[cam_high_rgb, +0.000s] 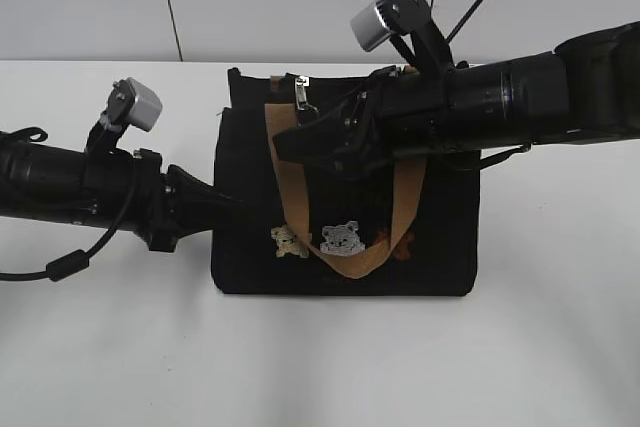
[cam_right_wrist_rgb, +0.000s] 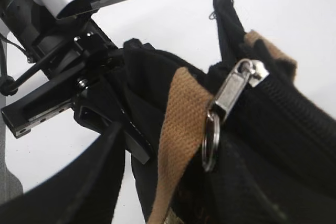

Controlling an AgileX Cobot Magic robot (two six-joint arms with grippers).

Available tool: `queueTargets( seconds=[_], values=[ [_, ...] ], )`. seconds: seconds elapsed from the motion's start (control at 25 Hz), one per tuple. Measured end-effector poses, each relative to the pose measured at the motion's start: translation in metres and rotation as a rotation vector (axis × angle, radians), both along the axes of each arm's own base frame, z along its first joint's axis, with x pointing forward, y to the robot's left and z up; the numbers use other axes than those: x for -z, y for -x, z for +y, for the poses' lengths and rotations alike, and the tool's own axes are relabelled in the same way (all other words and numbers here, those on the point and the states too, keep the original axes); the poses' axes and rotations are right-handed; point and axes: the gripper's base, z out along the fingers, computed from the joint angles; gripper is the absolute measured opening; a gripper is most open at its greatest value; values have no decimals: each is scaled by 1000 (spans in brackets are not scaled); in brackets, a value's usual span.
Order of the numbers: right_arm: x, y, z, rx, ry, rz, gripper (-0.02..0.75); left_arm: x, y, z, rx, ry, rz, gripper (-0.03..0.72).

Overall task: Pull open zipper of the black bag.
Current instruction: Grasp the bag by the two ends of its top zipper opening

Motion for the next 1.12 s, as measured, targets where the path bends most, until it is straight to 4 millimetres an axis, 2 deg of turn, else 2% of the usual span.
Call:
queueTargets(
  seconds=[0.4,0.72,0.92,1.08,1.12],
  values=[
    [2,-2,-2,24,25,-2,372,0,0,0,0,0,0,27],
    [-5,-4,-7,69,58,-28,286,0,0,0,0,2,0,27],
    [-6,-5,-9,85,72,-34,189,0,0,0,0,2,0,27],
    [-9,-4,-10,99,69,-32,22,0,0,0,0,2,0,27],
    [-10,-5,-11,110,71,-33,-1,0,0,0,0,2,0,27]
  ],
)
